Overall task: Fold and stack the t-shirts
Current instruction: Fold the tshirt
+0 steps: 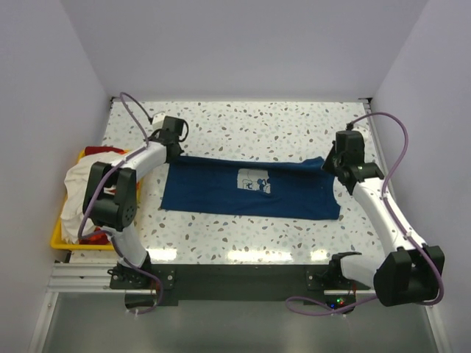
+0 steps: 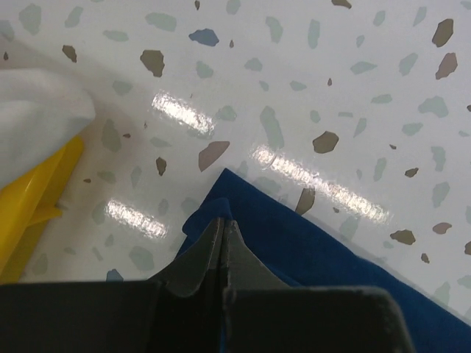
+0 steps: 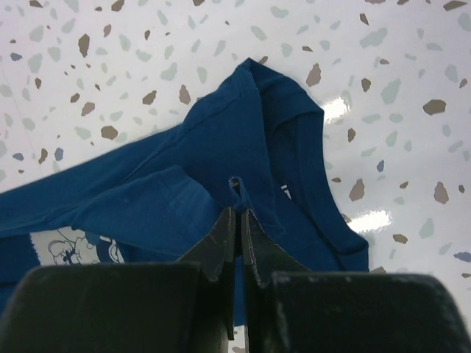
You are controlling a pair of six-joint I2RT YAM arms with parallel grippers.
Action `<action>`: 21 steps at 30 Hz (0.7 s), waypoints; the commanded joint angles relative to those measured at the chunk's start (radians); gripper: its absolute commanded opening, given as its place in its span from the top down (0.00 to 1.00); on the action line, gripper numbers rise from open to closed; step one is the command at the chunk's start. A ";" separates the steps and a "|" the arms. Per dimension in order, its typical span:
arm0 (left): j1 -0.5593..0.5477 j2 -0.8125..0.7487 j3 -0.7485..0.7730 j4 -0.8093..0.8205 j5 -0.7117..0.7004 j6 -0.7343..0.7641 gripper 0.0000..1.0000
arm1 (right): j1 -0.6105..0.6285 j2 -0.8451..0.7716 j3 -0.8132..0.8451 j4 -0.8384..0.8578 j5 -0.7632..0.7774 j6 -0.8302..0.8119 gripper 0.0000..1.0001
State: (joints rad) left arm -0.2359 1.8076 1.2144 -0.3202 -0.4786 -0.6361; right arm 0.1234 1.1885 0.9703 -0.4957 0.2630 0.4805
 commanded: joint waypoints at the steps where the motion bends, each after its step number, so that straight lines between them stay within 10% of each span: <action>1: 0.000 -0.077 -0.047 0.058 -0.012 -0.045 1.00 | -0.004 -0.053 -0.025 -0.012 -0.002 0.015 1.00; 21: -0.052 -0.228 -0.257 0.069 -0.080 -0.151 1.00 | -0.002 -0.145 -0.154 -0.033 -0.024 0.020 1.00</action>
State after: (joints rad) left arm -0.2810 1.6321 0.9947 -0.2920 -0.5095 -0.7422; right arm 0.1234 1.0748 0.8394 -0.5240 0.2405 0.4908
